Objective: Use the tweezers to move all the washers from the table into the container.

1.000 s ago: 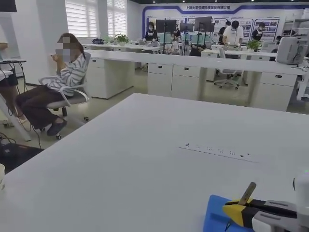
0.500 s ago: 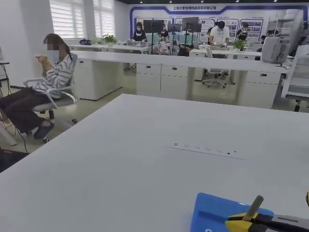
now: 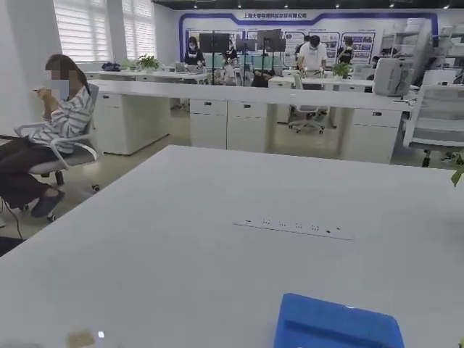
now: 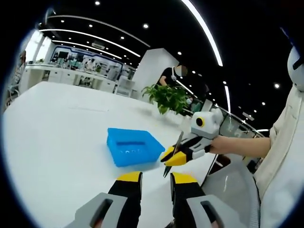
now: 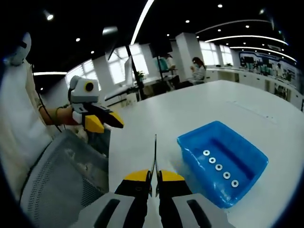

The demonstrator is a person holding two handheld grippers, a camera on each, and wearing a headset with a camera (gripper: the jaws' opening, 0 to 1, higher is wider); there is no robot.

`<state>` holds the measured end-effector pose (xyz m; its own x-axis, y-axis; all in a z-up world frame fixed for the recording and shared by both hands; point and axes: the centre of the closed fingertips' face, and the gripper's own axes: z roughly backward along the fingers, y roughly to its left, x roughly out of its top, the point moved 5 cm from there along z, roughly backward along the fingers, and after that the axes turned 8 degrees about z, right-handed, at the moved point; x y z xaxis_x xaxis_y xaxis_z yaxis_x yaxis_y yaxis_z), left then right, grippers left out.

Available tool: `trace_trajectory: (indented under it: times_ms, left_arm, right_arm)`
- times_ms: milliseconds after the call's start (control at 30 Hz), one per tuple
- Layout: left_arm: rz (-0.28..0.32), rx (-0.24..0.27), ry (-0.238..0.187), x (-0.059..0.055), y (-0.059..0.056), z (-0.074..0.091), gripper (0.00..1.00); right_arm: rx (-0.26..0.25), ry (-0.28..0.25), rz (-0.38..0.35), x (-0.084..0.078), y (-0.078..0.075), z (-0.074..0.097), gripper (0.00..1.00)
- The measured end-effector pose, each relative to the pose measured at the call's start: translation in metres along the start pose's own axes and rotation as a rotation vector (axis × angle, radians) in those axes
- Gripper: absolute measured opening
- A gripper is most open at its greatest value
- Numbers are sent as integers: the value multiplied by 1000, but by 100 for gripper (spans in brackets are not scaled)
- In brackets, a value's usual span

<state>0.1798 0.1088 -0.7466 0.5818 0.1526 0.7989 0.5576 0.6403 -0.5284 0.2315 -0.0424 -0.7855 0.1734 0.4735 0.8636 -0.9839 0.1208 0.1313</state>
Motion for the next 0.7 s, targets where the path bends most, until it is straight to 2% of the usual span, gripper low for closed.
trace_trajectory:
  times_ms: [67, 100, 200, 267, 300, 400, 567, 633, 700]
  left_arm:
    - [-22, -29, 19, 2, -5, -4, 18]
    - [-44, -63, 34, 2, -10, -7, 18]
    - [-74, -107, 61, 3, -17, -12, 16]
    - [-101, -155, 79, 4, -24, -16, 14]
    - [-118, -162, 83, 6, -26, -19, 11]
    - [-148, -197, 109, 7, -32, -25, 9]
    - [-209, -249, 162, 6, -43, -34, 7]
    - [-274, -258, 183, 5, -45, -37, 3]
    - [-279, -262, 228, 0, -46, -39, 3]
  right_arm:
    - [38, 34, 21, -5, 8, -4, 4]
    - [61, 45, 30, -6, 13, -7, 4]
    - [106, 67, 54, -7, 22, -11, 4]
    - [136, 85, 75, -7, 28, -15, 4]
    - [160, 108, 99, -8, 32, -16, 4]
    - [215, 129, 141, -8, 41, -20, 4]
    - [247, 131, 151, -8, 48, -24, 4]
    - [246, 144, 167, -8, 48, -25, 4]
    - [250, 153, 181, -9, 50, -25, 4]
